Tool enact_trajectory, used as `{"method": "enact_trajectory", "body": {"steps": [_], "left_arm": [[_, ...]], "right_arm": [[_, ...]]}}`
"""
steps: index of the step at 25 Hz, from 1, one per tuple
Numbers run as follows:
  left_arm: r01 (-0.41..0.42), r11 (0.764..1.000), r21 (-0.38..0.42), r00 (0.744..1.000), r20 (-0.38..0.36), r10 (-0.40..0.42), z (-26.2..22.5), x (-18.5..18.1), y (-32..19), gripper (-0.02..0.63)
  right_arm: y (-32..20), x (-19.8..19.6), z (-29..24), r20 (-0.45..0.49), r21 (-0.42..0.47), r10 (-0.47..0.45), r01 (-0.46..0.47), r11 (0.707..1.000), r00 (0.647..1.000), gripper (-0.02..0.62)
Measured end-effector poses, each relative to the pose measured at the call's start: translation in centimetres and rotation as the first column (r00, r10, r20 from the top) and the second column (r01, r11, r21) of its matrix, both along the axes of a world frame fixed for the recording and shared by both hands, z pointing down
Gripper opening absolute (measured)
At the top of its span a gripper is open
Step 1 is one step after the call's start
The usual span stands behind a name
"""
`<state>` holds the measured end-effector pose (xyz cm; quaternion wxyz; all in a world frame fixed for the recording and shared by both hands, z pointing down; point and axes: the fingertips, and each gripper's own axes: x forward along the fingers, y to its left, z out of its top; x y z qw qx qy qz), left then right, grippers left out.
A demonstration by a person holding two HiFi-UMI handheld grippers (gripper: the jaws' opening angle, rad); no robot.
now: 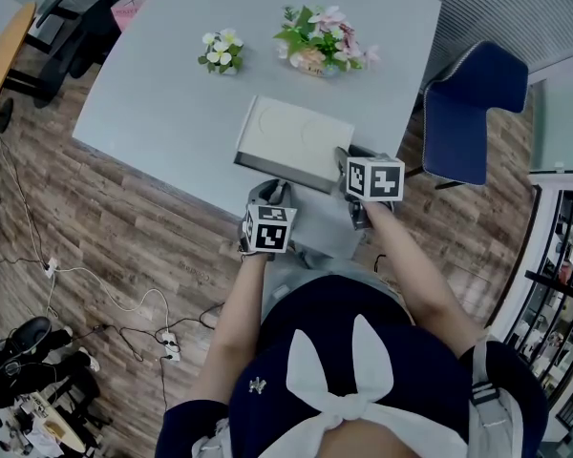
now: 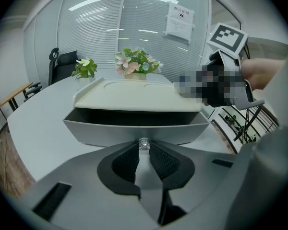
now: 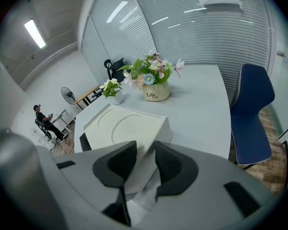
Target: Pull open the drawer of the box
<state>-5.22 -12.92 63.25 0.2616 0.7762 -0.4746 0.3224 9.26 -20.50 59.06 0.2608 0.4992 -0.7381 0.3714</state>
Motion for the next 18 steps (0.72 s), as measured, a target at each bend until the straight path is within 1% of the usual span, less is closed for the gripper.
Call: {"method": "enact_trajectory", "body": {"steps": [18], "left_arm": [[0.006,1.0,-0.005,1.0,0.0,-0.006,0.09,-0.15,0.98,0.08]], "right_arm": [[-0.02,0.08,0.06,-0.001,0.007,0.007,-0.007,1.0,1.0,0.127]]}}
